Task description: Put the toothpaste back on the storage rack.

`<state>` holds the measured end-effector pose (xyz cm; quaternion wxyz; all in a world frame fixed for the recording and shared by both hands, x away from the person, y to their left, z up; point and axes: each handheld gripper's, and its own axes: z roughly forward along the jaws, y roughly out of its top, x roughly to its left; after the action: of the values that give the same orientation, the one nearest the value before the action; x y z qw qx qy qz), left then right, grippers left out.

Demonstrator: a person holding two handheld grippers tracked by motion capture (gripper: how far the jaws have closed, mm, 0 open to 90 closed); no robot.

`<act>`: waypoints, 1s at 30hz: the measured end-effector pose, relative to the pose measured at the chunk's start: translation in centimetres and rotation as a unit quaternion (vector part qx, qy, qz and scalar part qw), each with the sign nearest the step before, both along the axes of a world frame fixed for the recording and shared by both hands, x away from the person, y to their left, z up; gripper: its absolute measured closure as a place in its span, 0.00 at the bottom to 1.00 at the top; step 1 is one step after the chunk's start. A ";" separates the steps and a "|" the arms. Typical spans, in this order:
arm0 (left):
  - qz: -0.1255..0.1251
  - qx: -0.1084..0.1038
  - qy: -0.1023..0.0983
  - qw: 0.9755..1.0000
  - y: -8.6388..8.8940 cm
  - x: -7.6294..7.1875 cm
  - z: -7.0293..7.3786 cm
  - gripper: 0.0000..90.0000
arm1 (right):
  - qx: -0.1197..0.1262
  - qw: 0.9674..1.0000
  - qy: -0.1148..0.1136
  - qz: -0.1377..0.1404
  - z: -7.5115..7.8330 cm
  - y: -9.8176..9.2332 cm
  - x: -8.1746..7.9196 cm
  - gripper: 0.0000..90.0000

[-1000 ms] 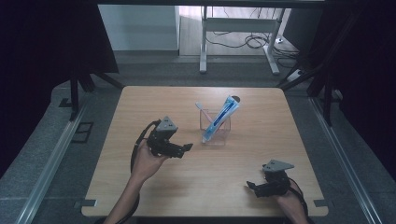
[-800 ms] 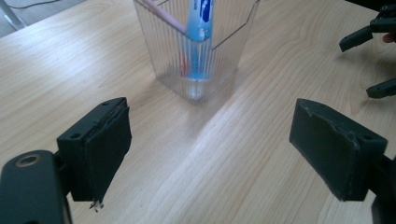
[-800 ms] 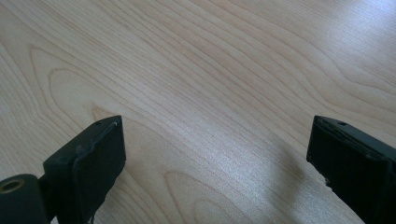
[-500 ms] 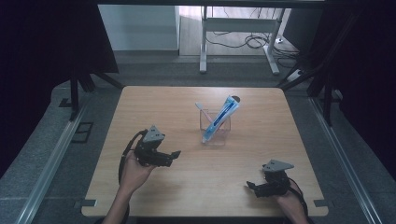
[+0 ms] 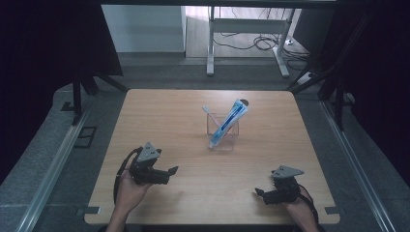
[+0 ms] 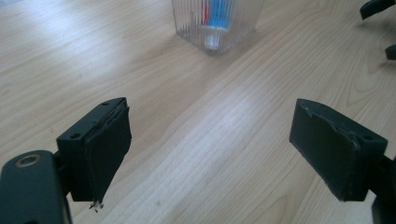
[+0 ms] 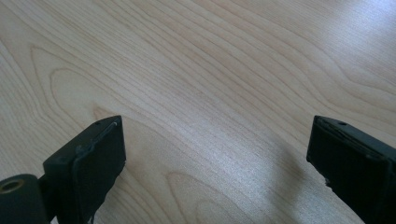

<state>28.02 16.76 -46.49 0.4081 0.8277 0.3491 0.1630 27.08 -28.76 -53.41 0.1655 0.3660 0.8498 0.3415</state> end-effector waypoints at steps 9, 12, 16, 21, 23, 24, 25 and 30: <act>0.006 0.001 0.002 1.000 0.2 -0.9 -2.2 0.14 | 0.001 1.000 0.001 -0.001 0.0 0.1 0.0 0.05; 0.010 0.006 0.007 1.000 0.2 -1.0 -2.9 0.14 | 0.000 1.000 0.002 -0.001 0.0 0.0 0.0 0.05; 0.013 0.016 0.012 1.000 0.2 -1.2 -3.7 0.14 | 0.000 1.000 0.002 -0.001 0.0 0.1 0.0 0.05; 0.018 0.028 0.018 0.999 0.1 -1.3 -4.6 0.14 | 0.000 1.000 0.002 0.001 -0.1 0.1 0.0 0.05; 0.018 0.038 0.020 0.999 -0.1 -1.4 -5.0 0.14 | 0.000 1.000 0.002 0.001 -0.1 0.1 0.0 0.05; 0.017 0.045 0.022 0.999 -0.1 -1.4 -5.2 0.14 | 0.000 1.000 0.002 0.002 -0.1 0.1 0.0 0.05; 0.017 0.051 0.024 0.998 -0.2 -1.4 -5.4 0.14 | 0.000 1.000 0.002 0.003 -0.1 0.1 0.0 0.05; 0.012 0.081 0.035 0.996 -0.4 -1.3 -6.3 0.14 | -0.001 1.000 0.002 0.004 -0.1 0.2 0.0 0.05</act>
<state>26.68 16.33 -52.76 0.3255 0.8589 0.3588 0.1661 27.09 -28.58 -53.51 0.1624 0.3627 0.8523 0.3401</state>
